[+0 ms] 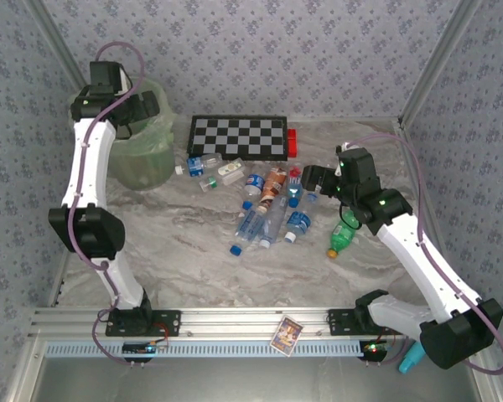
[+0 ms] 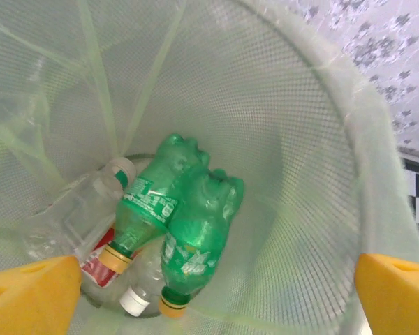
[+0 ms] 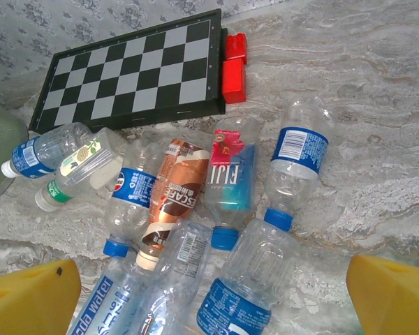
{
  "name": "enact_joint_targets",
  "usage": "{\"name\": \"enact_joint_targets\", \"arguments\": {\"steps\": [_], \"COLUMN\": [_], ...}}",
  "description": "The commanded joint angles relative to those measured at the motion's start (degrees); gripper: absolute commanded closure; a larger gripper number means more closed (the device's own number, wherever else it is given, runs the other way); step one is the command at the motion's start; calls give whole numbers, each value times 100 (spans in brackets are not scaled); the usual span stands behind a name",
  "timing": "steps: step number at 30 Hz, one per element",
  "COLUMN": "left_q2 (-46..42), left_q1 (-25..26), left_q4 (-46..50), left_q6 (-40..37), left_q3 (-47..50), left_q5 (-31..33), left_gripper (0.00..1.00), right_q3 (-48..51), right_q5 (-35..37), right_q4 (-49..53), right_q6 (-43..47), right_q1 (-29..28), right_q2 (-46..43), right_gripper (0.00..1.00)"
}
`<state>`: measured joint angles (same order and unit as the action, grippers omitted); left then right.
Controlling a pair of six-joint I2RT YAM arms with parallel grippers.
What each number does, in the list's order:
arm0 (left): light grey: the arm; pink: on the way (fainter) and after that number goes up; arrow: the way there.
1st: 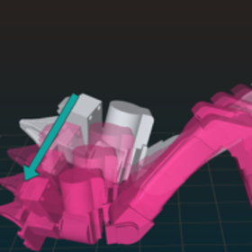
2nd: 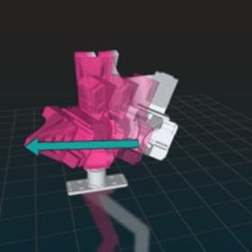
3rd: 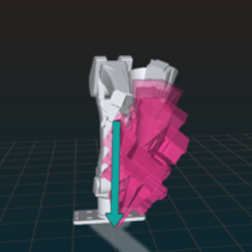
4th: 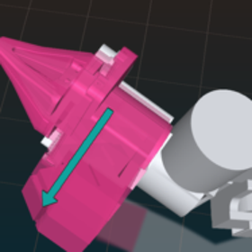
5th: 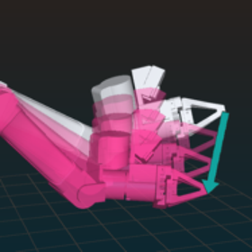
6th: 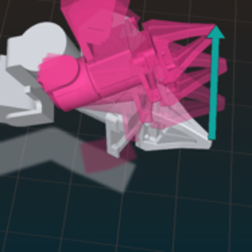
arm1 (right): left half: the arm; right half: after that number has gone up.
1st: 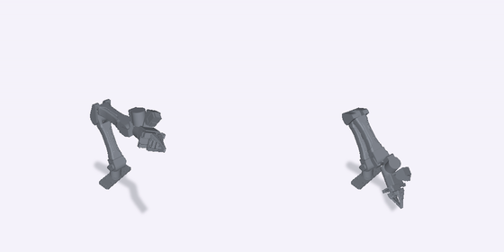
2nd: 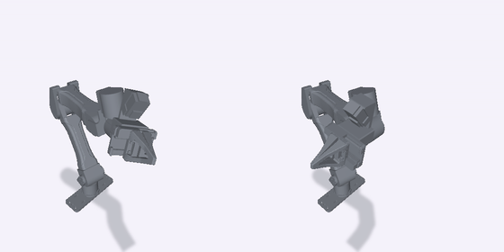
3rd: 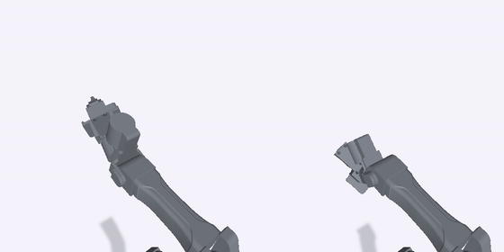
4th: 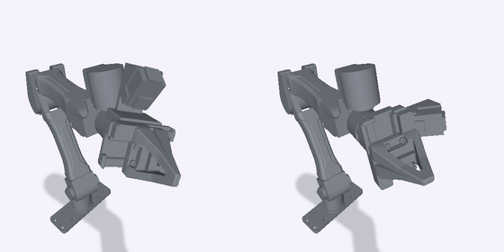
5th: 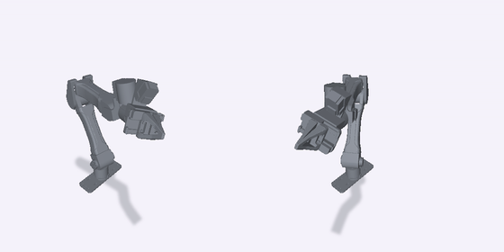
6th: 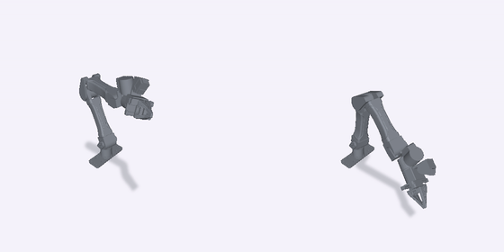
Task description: Put the plastic bottles in the bin
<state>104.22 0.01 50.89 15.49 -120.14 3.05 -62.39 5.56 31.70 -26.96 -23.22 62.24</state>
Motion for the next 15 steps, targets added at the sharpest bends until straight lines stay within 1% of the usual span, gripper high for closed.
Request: {"name": "enact_joint_targets", "arguments": {"steps": [1, 5, 7, 12, 15], "left_q2": [-330, -379, -418, -606, -811], "left_q1": [-16, -14, -7, 64, 185], "left_q4": [95, 166, 167, 106, -36], "left_q6": [-31, 145, 245, 508, 667], "left_q3": [-132, -237, -239, -111, 184], "left_q5": [7, -289, -432, -928, -1153], "left_gripper": [0, 0, 0, 0, 0], "right_q3": [95, 95, 104, 84, 205], "right_q5": [60, 216, 291, 777, 661], "right_q4": [152, 244, 581, 1293, 1543], "right_q6": [-108, -280, -423, -861, -1168], "right_q1": [39, 37, 37, 213, 359], "right_q2": [-87, -80, -64, 131, 240], "right_gripper": [0, 0, 0, 0, 0]}}
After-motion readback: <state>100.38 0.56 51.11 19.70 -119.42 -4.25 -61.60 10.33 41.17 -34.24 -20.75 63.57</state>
